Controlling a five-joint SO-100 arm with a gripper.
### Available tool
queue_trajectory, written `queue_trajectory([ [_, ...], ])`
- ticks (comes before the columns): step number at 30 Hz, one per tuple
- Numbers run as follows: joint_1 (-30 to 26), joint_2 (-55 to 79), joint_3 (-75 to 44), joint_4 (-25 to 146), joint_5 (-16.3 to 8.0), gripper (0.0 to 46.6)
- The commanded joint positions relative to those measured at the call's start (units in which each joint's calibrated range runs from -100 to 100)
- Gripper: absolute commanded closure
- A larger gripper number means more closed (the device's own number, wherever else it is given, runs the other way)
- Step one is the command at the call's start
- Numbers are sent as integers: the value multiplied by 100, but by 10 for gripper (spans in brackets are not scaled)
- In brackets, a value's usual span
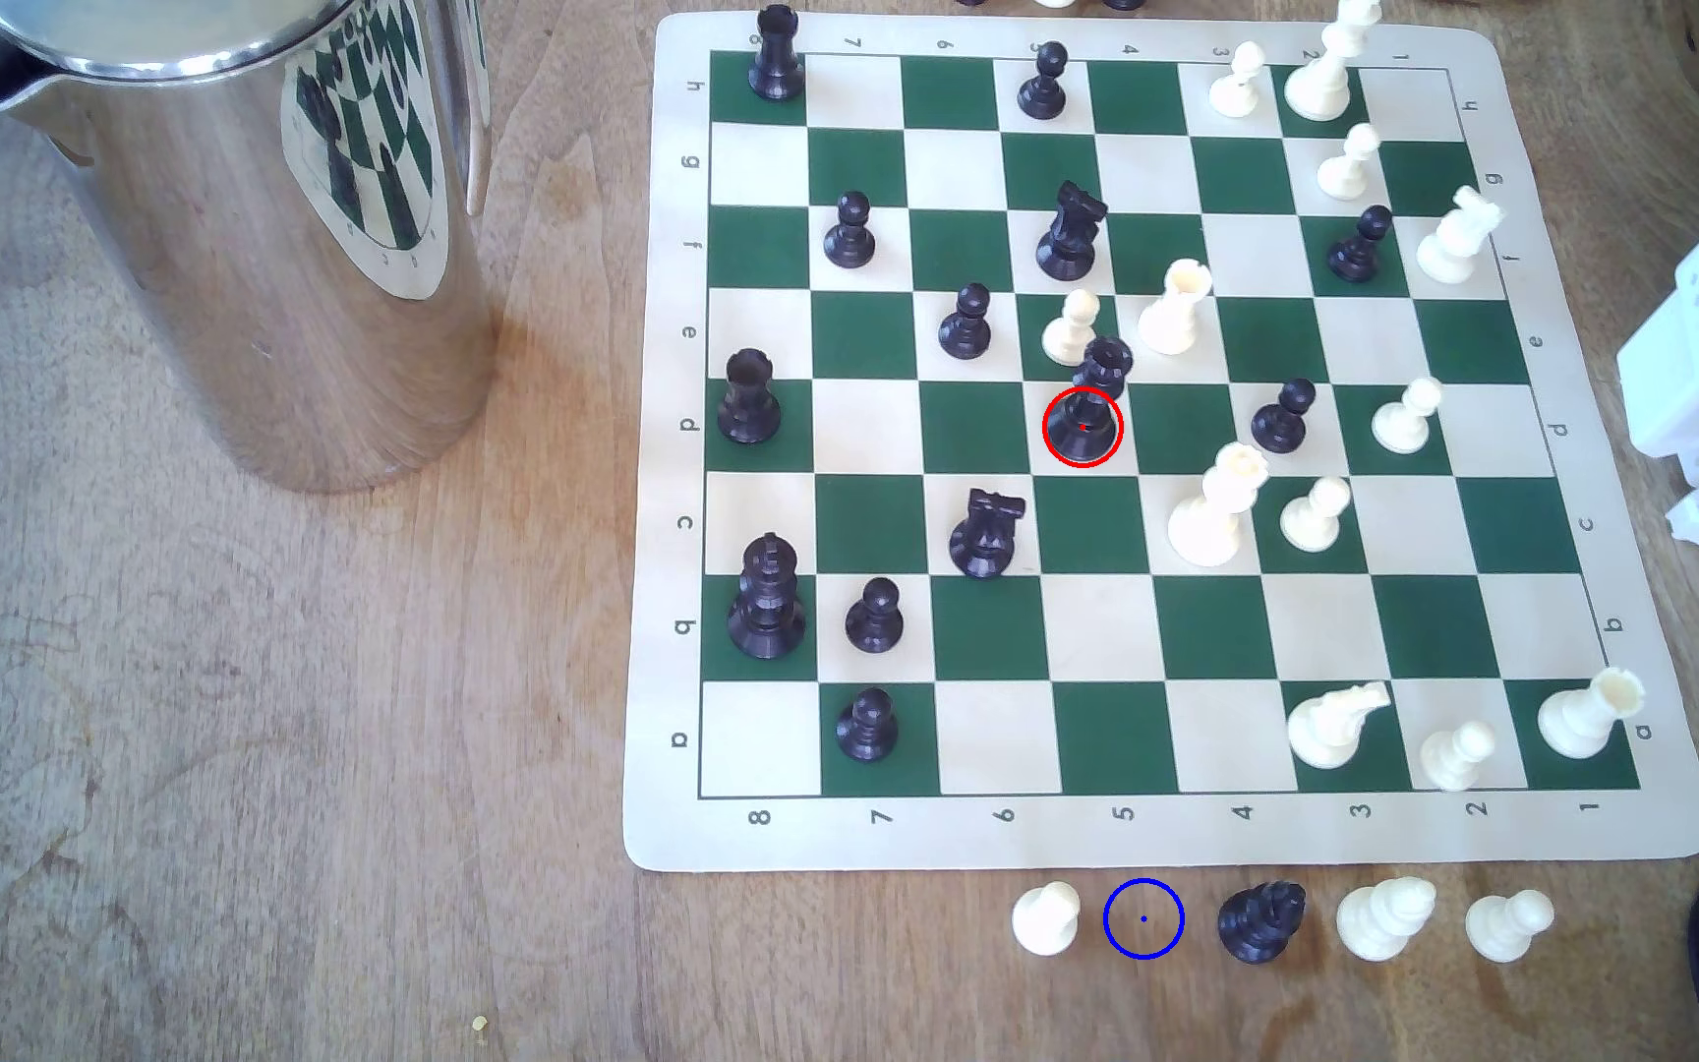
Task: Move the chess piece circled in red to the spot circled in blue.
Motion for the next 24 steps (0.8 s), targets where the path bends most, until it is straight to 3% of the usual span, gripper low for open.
queue_trajectory([
  [1, -253, 22, 126, -197, 5, 464],
  [8, -479, 22, 72, 2407, -20, 464],
  [14, -472, 22, -735, 4946, -20, 464],
  [15, -972, 124, -880, 5151, 10, 464],
  [16, -753, 31, -1197, 6371, -5, 459],
  [19, -745, 31, -1279, 6232, 0, 464],
  [24, -620, 31, -1950, 7592, 0, 464],
])
